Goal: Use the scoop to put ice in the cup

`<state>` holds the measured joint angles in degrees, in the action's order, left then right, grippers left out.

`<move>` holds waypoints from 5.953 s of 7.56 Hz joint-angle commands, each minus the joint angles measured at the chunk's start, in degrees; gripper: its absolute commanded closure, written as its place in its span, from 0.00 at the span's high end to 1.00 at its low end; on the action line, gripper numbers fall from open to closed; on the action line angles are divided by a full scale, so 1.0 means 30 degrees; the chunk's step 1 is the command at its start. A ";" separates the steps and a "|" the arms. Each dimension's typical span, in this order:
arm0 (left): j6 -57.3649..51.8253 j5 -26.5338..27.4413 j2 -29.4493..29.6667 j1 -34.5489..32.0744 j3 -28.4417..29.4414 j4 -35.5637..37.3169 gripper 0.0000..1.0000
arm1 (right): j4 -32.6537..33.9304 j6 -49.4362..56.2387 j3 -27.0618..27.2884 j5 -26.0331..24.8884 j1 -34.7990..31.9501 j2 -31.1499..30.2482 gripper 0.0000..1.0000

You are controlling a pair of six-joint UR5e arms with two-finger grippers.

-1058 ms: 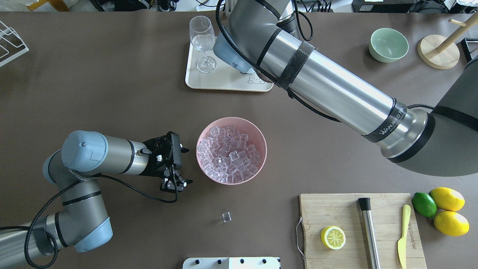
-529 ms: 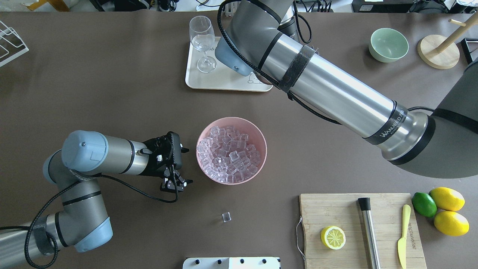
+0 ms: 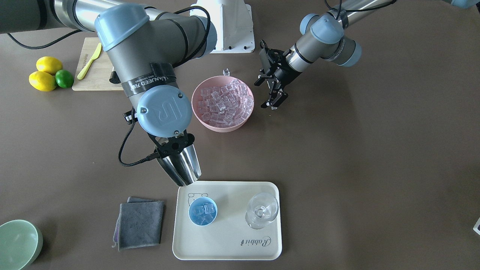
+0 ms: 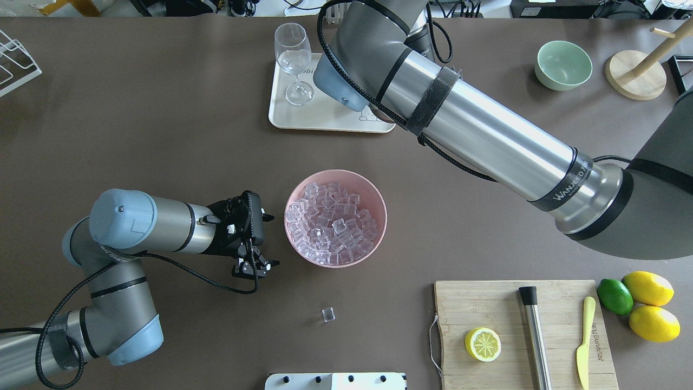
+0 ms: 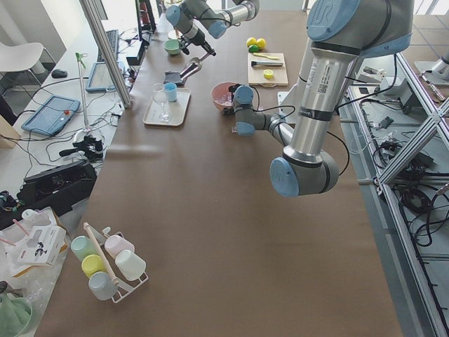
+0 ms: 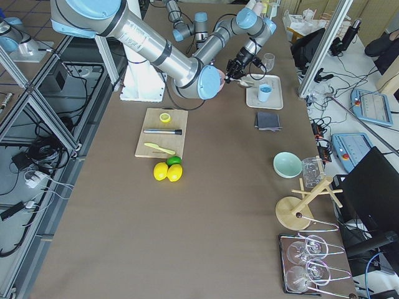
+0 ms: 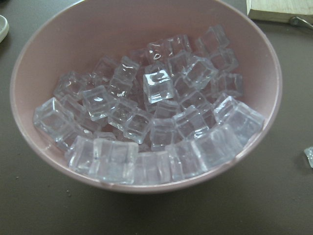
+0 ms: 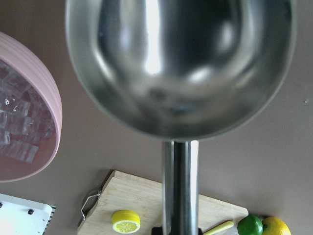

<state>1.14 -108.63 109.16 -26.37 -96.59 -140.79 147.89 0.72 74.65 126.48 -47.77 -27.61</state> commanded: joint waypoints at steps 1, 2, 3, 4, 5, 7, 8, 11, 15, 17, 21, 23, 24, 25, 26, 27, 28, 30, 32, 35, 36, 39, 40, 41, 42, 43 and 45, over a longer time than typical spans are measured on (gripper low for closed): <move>0.0000 -0.0029 -0.0057 -0.0029 -0.0086 0.0027 0.99 | -0.1356 -0.1982 0.7304 0.0026 -0.0629 -0.5705 0.00; 0.0000 0.0000 -0.0028 -0.0058 -0.0116 0.0027 0.98 | -0.3979 -0.4551 1.0706 0.0055 -0.0630 -0.9362 0.00; 0.0029 0.0029 -0.0057 -0.0145 -0.0203 0.0085 0.98 | -0.5919 -0.6520 1.2190 0.0055 -0.0659 -1.1371 0.00; 0.0029 0.0030 -0.0057 -0.0204 -0.0233 0.0085 0.99 | -0.6606 -0.7120 1.2553 0.0287 -0.0688 -1.2319 0.00; 0.0029 -0.0028 -0.0115 -0.0408 -0.0727 0.1216 0.98 | -0.7106 -0.7938 1.2585 0.0551 -0.0718 -1.2764 0.00; 0.0029 -0.0029 -0.1897 -0.1051 -0.3622 0.3681 0.98 | -0.7956 -1.0803 1.2643 0.1105 -0.0660 -1.3350 0.00; 0.0029 -0.0029 -0.1961 -0.1489 -0.4299 0.4936 0.99 | -0.9874 -1.2209 1.2847 0.2125 -0.0572 -1.4804 0.00; 0.0029 0.0000 -0.2921 -0.2457 -0.5558 0.7077 0.98 | -1.4898 -1.6083 1.2645 0.2223 0.1180 -1.7337 0.00; 0.0058 -0.0029 -0.4391 -0.5733 -0.6473 1.2903 0.98 | -1.7764 -1.7932 1.0776 0.2165 0.3060 -1.7338 0.00; 0.0174 -0.0464 -0.5180 -0.7436 -0.6269 1.4903 0.98 | -1.7804 -1.7936 1.0652 0.2106 0.3149 -1.7309 0.00; 0.0059 -0.6958 -0.5798 -1.4342 -0.1796 1.4997 0.98 | -1.7804 -1.7848 1.0215 0.2106 0.3208 -1.7106 0.48; 0.0058 -0.6943 -0.6499 -1.5551 -0.1553 1.5056 0.99 | -1.7833 -1.7732 1.0212 0.2047 0.3208 -1.6988 0.99; 0.0058 -0.6914 -0.6648 -1.5962 -0.1407 1.5085 0.98 | -1.7862 -1.7731 1.0300 0.2076 0.3208 -1.6900 1.00; 0.0058 -0.7001 -0.6823 -1.6285 -0.1347 1.5085 0.98 | -1.7834 -1.7731 1.0417 0.2106 0.3121 -1.6870 1.00; 0.0058 -0.7002 -0.6825 -1.6405 -0.1347 1.5085 0.98 | -1.7775 -1.7702 1.0824 0.2106 0.2830 -1.6928 1.00; 0.0087 -0.7002 -0.6854 -1.6638 -0.1347 1.5143 0.98 | -1.7717 -1.7673 1.0915 0.2164 0.2218 -1.6929 1.00; 0.0088 -0.7089 -0.7550 -1.6959 -0.1347 1.5086 0.98 | -1.7658 -1.7063 1.0974 0.2136 0.1487 -1.6958 0.99; 0.0175 -0.7118 -0.7674 -1.7342 -0.1347 1.5056 0.98 | -1.7599 -1.4492 1.1092 0.1989 -0.0415 -1.7103 1.00; 0.0234 -0.8196 -0.7704 -1.7695 -0.1025 1.5114 0.98 | -1.7048 -1.0516 1.1033 0.1233 -0.2350 -1.7454 1.00; 0.0292 -0.9140 -0.7704 -1.8600 -0.0263 1.5114 0.98 | -1.6690 -0.8181 1.1004 0.0437 -0.3965 -1.8595 1.00; 0.0293 -0.9140 -0.7733 -1.8893 -0.0234 1.5114 0.98 | -1.6691 -0.8151 1.0975 0.0465 -0.4289 -1.8888 1.00; 0.2929 -0.9170 -0.7704 -1.8925 -0.0089 1.4969 0.99 | -1.6661 -0.6894 1.0916 0.0670 -0.5839 -1.9709 1.00; 0.2930 -0.9170 -0.7704 -1.8954 -0.0116 1.4997 0.98 | -1.6661 -0.6833 1.0916 0.0670 -0.6570 -2.0060 1.00; 0.2930 -0.9170 -0.7704 -1.8955 -0.0116 1.5026 0.98 | -1.6661 -0.6311 1.0800 0.0670 -0.7331 -2.0353 1.00; 0.2959 -0.9141 -0.7675 -1.8955 -0.0319 1.5056 0.99 | -1.6661 -0.5000 1.0712 0.0670 -0.8035 -2.0762 1.00; 0.2988 -0.9111 -0.7675 -1.8955 -0.0263 1.5085 0.98 | -1.6661 -0.4175 1.0305 0.0670 -0.8680 -2.0911 1.00; 0.2988 -0.9140 -0.7704 -1.8984 -0.0320 1.5143 0.98 | -1.6632 -0.2798 0.9601 0.1106 -0.9824 -2.1116 1.00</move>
<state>10.07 -136.03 86.09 -83.24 -97.27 -95.52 97.95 -11.76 105.30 128.64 -74.14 -90.18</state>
